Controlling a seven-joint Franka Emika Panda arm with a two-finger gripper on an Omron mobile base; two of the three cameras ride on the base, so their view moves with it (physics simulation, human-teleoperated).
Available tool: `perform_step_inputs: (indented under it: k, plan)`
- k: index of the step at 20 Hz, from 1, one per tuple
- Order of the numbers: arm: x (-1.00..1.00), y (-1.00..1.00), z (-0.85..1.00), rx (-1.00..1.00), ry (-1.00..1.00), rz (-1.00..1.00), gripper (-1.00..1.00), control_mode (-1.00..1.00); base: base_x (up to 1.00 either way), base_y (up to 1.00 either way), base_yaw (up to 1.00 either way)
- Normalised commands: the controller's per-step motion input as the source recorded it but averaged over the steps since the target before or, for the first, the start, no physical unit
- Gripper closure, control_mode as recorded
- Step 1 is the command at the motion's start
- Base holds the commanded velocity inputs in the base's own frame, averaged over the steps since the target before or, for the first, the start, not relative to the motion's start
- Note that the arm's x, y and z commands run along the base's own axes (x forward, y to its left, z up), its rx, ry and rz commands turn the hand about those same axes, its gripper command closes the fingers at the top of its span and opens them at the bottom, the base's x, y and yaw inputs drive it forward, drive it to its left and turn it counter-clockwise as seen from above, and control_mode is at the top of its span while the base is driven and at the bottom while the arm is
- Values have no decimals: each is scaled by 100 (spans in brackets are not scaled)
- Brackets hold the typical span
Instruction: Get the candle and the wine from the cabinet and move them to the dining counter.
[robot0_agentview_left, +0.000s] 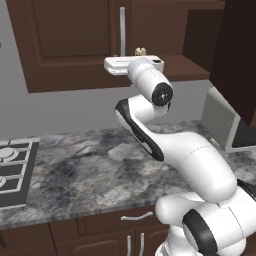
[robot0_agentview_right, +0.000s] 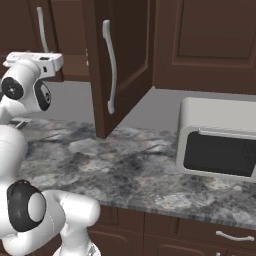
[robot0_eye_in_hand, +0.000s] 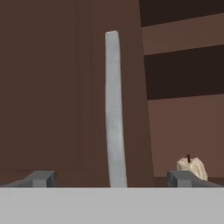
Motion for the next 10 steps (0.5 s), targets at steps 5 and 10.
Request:
perform_step_inputs:
  k: [5,10]
  plan:
    - [22,0,0,0,0,0,-100,-100,0,0,0]
    - [22,0,0,0,0,0,-100,-100,0,0,0]
